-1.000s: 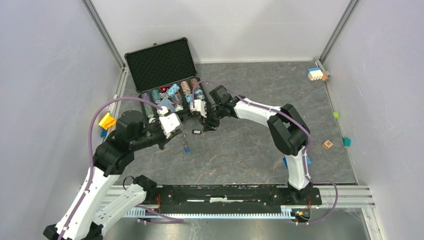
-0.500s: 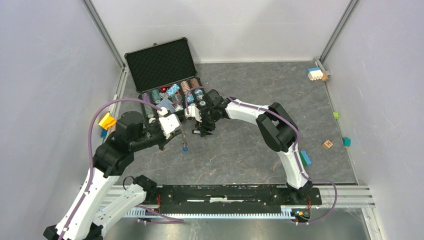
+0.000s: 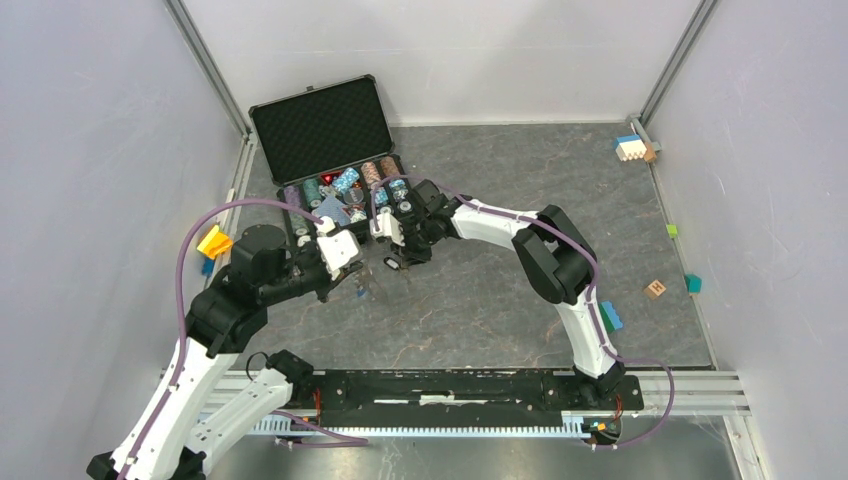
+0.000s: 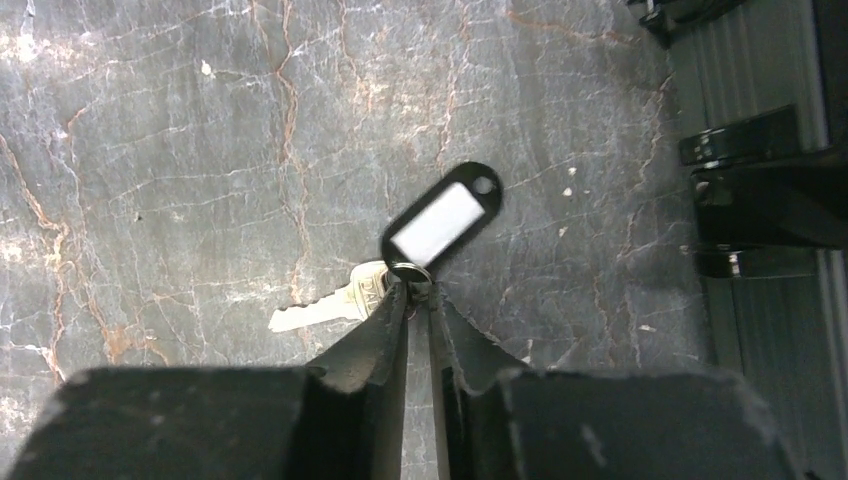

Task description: Put the keys on the keyring

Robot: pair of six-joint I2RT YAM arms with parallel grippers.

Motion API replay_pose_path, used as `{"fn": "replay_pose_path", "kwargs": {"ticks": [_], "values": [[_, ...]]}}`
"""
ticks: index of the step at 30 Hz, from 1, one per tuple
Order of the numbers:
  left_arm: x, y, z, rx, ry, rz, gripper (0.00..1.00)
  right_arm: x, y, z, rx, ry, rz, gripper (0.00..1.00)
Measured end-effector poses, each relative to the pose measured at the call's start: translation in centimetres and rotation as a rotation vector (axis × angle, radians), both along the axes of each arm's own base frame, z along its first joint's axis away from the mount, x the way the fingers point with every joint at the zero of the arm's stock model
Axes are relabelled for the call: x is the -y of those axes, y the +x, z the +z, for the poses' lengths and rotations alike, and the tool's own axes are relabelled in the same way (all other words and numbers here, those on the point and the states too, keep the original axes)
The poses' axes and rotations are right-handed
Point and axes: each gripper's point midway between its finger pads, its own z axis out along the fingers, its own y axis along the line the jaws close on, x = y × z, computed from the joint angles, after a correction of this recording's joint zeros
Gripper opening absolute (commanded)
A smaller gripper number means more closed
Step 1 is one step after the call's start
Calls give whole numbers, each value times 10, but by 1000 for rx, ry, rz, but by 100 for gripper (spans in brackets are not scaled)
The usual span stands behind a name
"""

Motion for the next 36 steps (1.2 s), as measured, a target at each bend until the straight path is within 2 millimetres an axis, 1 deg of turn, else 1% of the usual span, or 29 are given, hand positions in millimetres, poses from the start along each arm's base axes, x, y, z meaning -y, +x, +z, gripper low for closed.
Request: {"fn": "replay_pose_path", "kwargs": {"ticks": [5, 9, 17, 18, 22, 24, 26, 28, 31, 33, 36], "values": [[0, 0, 0, 0, 0, -1, 2, 4, -3, -2, 0, -10, 2, 5], [0, 0, 0, 0, -1, -2, 2, 10, -7, 0, -1, -24, -1, 1], [0, 0, 0, -1, -1, -3, 2, 21, -16, 7, 1, -32, -5, 0], [0, 0, 0, -1, -1, -3, 2, 23, -18, 8, 1, -33, -5, 2], [0, -1, 0, 0, -2, -3, 2, 30, -25, 12, -5, -38, -11, 36], [0, -1, 0, 2, -2, -3, 2, 30, -26, 14, -11, -34, -20, 53], [0, -1, 0, 2, -3, -3, 2, 26, -24, 16, -5, -19, -31, 65], [0, -1, 0, 2, -3, -2, 2, 22, -22, 18, -2, -6, -41, 70], [-1, -1, 1, 5, -4, 0, 2, 13, -22, 20, 7, 11, -52, 71], [-1, -1, 1, 7, -5, 0, 2, 8, -23, 19, 11, 15, -58, 70], [-1, -2, 2, 8, -6, 0, 2, 3, -22, 12, 11, 7, -72, 67]]}}
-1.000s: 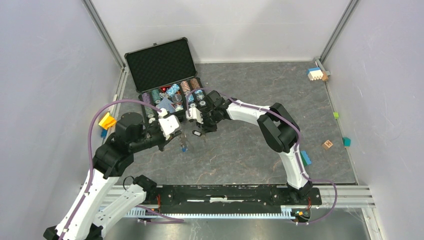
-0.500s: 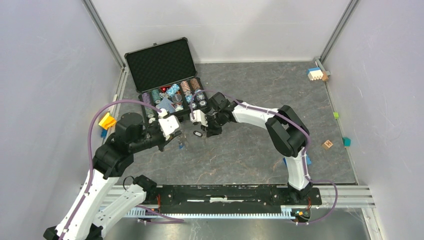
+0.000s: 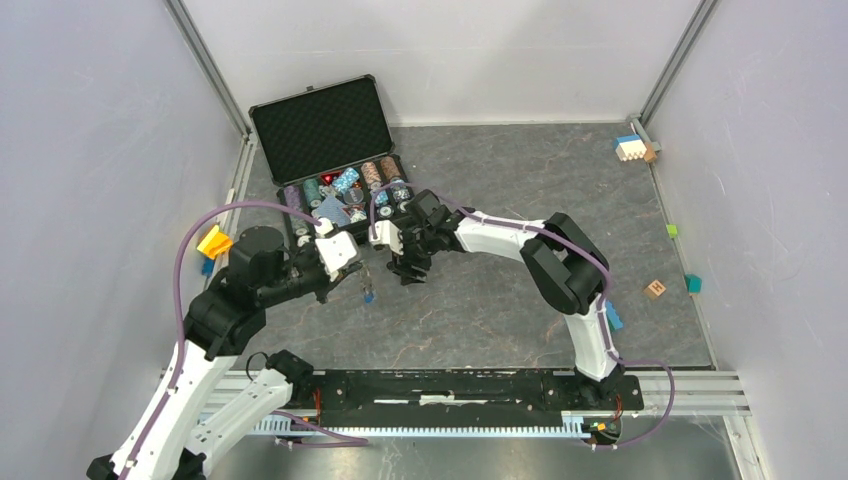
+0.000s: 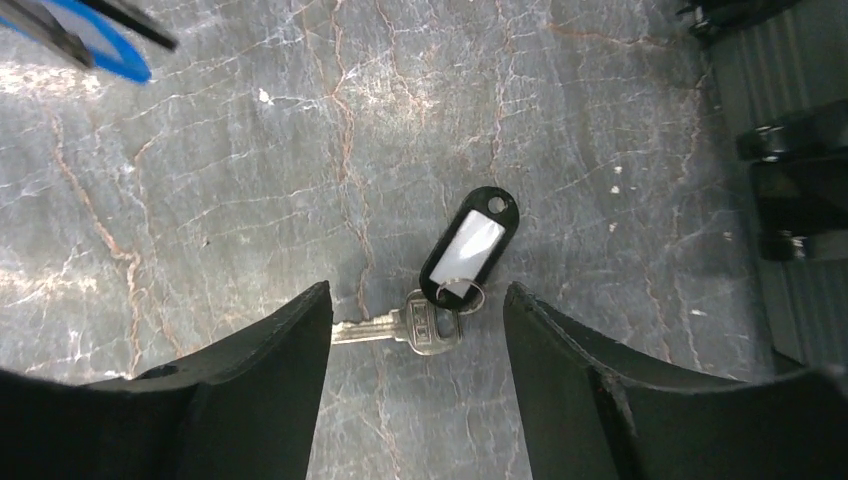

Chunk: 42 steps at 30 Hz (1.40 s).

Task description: Put the keys on the keyring

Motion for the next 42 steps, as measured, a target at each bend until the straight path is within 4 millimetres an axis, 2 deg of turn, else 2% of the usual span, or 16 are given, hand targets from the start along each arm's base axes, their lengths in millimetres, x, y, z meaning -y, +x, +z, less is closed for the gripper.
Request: {"fn": "replay_pose_path", "kwargs": {"ticks": [4, 8, 13, 18, 23, 28, 33, 37, 42], "values": [[-1, -1, 1, 6, -3, 1, 2, -3, 1, -13, -3, -15, -13, 60], [-2, -2, 3, 13, -7, 3, 2, -7, 6, -13, 26, -12, -40, 44], [-2, -2, 3, 16, -8, 3, 2, -8, 11, -14, 52, -1, -68, 29], [-2, -2, 3, 14, -7, 2, 2, 3, 10, -9, 95, -18, -81, 9], [1, 0, 0, -1, -1, -4, 2, 26, 2, -4, 108, -62, -77, 0], [4, 4, -8, -34, 15, -8, 2, 50, -5, 3, 116, -87, -68, 0], [7, 8, -13, -59, 26, -14, 2, 70, -15, 5, 101, -103, -56, 32], [8, 9, -12, -56, 23, -16, 2, 67, -17, 7, 96, -91, -32, 48], [7, 7, -7, -35, 11, -17, 2, 46, -5, 8, 88, -56, -3, 53]]}}
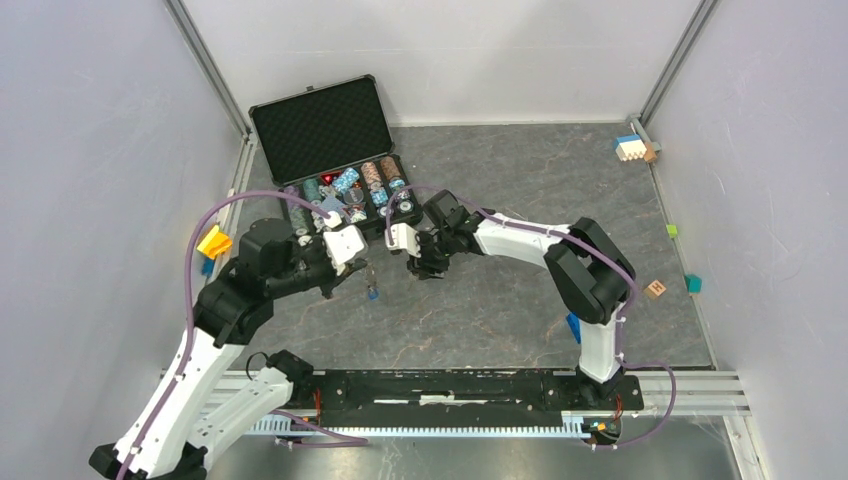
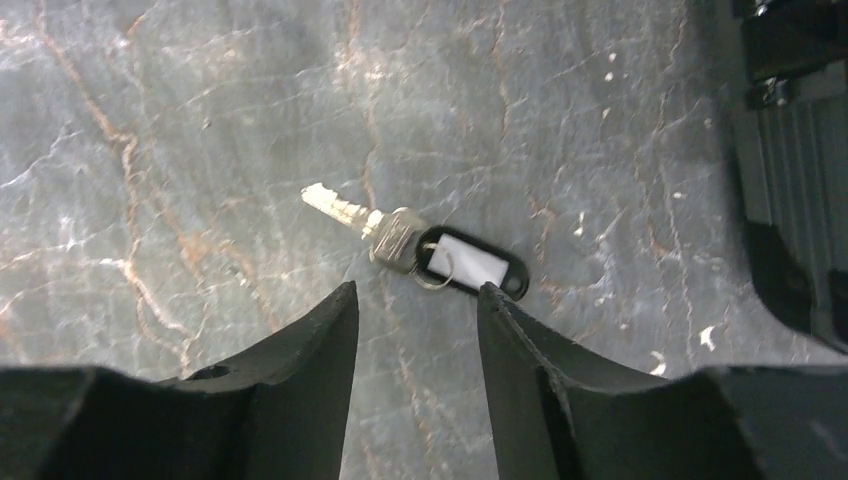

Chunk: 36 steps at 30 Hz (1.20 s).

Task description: Put the keys on the keyring

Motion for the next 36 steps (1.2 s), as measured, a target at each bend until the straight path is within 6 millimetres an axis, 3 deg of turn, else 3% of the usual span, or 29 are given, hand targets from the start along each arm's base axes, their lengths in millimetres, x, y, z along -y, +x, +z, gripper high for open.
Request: {"fn": "replay_pose_path", "kwargs": {"ticks": [8, 19, 36], "values": [[-2, -5, 6, 27, -15, 0, 2, -18, 12, -12, -25, 1, 19, 46], [-1, -7, 7, 25, -21, -13, 2, -15, 9, -19, -37, -17, 38, 36], [0, -5, 5, 16, -17, -13, 2, -16, 8, -18, -38, -10, 49, 4]]}}
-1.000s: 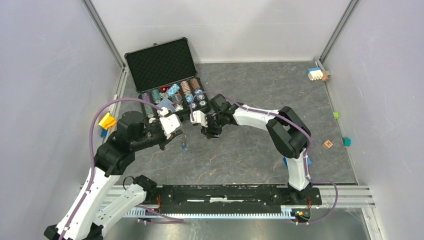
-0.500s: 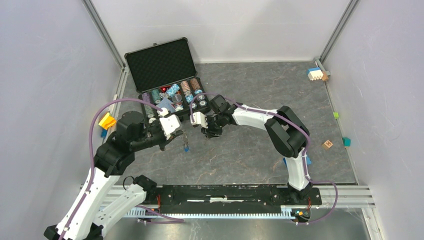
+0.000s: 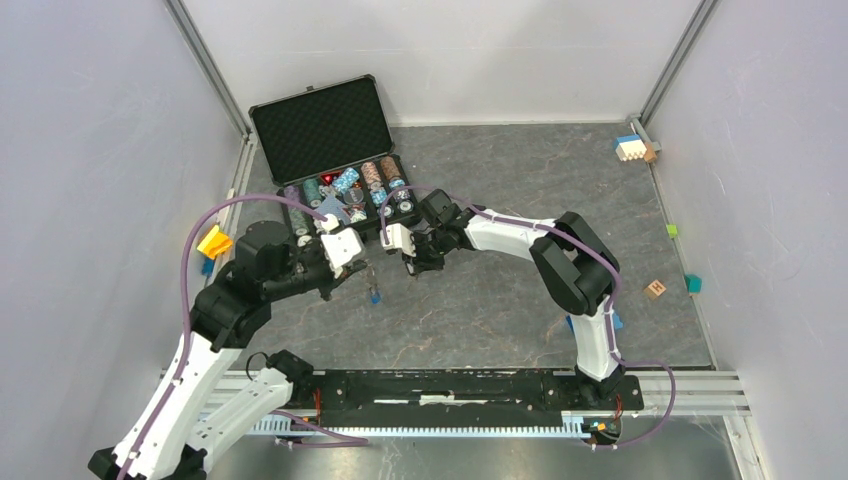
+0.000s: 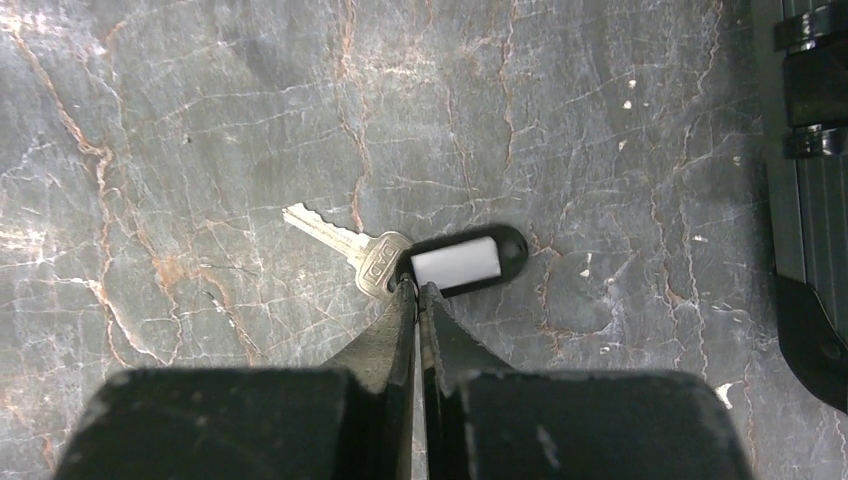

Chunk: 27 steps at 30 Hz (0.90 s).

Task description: Put the keys on the keyring

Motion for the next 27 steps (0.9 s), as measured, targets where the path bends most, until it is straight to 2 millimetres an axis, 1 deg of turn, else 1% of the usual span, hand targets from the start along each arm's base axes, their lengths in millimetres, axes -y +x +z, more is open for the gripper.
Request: {"fn": "replay_pose_path", "kwargs": {"ticks": [4, 10, 14, 17, 20, 22, 27], "values": [[0, 1, -1, -4, 2, 0, 2, -1, -1, 4, -1, 8, 3, 0], [1, 1, -2, -7, 5, 0, 2, 4, -6, 15, 0, 9, 3, 0], [2, 4, -5, -13, 8, 0, 2, 13, -15, 26, 6, 15, 3, 0], [4, 7, -9, -19, 11, 0, 2, 22, -21, 39, 17, 27, -4, 0], [7, 10, -14, -25, 12, -5, 2, 29, -26, 58, 36, 57, -13, 0], [10, 13, -18, -32, 8, -16, 2, 33, -29, 74, 52, 92, -21, 0], [25, 16, -27, -74, -6, -76, 2, 40, -38, 126, 99, 228, -29, 0]]}}
